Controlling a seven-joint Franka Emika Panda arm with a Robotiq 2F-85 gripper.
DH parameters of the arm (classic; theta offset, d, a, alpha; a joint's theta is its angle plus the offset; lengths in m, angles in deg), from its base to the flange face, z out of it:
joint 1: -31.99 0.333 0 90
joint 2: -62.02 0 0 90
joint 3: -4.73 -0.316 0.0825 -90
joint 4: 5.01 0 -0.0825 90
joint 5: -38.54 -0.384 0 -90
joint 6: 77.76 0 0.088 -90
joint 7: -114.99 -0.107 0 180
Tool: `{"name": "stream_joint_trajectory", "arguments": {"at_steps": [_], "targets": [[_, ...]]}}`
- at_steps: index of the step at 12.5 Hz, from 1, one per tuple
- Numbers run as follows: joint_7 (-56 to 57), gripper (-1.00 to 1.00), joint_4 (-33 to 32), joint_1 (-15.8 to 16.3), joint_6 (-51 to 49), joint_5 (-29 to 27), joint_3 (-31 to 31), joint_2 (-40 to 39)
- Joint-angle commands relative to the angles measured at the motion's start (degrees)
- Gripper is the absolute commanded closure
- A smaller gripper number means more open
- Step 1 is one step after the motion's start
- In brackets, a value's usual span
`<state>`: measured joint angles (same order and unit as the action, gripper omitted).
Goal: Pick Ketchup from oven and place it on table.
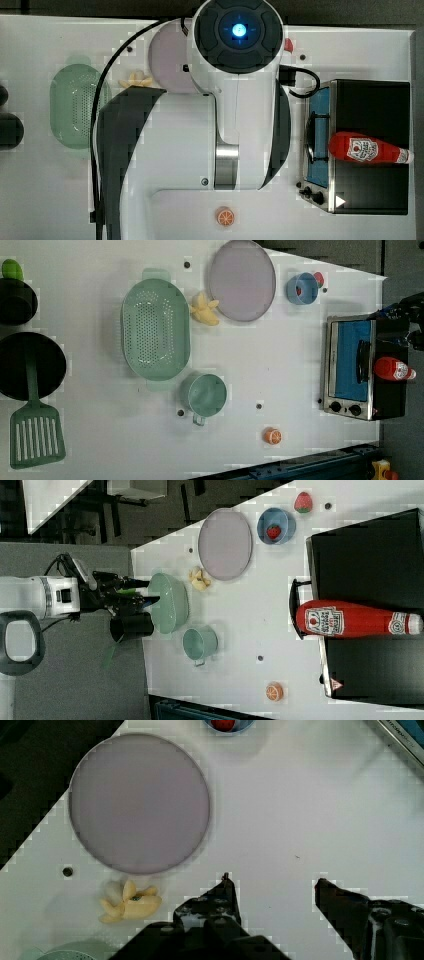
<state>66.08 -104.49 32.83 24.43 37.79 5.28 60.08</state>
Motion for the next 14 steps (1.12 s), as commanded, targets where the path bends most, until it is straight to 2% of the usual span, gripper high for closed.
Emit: {"name": "stream_joint_trajectory", "arguments": {"at_steps": [1,2,3,5,7,8,14], "targets": [[3.3,-0.55,-6.8,-0.8,-12.2,1.0,4.5,17.6],[3.3,-0.86,-6.8,-0.8,-12.2,1.0,4.5,17.6],[3.3,-1.0,-6.8,-0.9,-12.1,1.0,5.1,17.4],[3.3,-1.0,-6.8,-1.5,-11.2,1.1,8.4,16.5],[3.3,-1.0,-6.7,-2.1,-8.4,1.1,15.8,12.8],[3.3,-1.0,-6.7,-2.2,-7.4,1.1,17.7,11.7],[3.4,-1.0,-6.7,-2.6,8.9,1.2,32.2,2.4]]}}
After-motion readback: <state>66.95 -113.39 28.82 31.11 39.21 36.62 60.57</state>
